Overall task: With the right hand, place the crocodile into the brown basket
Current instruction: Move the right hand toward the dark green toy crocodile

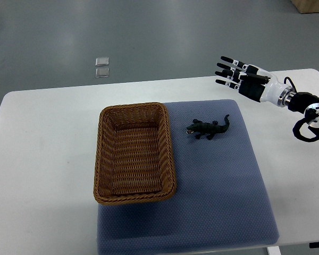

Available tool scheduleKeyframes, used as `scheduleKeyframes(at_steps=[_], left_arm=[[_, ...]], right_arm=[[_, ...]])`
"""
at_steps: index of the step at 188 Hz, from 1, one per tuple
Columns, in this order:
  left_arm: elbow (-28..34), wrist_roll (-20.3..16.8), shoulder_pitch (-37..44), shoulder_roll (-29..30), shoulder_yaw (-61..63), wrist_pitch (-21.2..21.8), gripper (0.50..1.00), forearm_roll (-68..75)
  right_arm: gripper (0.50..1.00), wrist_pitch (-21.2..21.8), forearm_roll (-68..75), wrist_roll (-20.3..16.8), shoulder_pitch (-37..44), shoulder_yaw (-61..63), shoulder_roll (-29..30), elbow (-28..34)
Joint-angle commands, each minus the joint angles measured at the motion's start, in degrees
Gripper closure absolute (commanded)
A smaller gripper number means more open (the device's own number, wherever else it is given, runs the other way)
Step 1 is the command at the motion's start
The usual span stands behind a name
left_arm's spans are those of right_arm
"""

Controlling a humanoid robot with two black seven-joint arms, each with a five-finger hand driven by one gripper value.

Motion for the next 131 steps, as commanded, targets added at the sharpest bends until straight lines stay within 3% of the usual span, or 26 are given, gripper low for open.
scheduleKeyframes(at_steps=[1,101,131], left_arm=[[-0.4,0.0,0.2,0.0,0.1,0.0,0.5,0.0],[0.1,0.1,-0.3,0.0,0.0,0.0,0.5,-0.1],[0.1,0.1,-0.4,0.0,0.0,0.0,0.5,-0.1]], right_arm=[[0.57,0.1,-0.1,0.0,0.0,0.0,0.2,0.0],[0.57,1.1,-6.0,0.9,0.2,0.0,0.9,0.0],[0.57,1.3,-9.9,3.1,0.9,-0.1,0.7,0.1]])
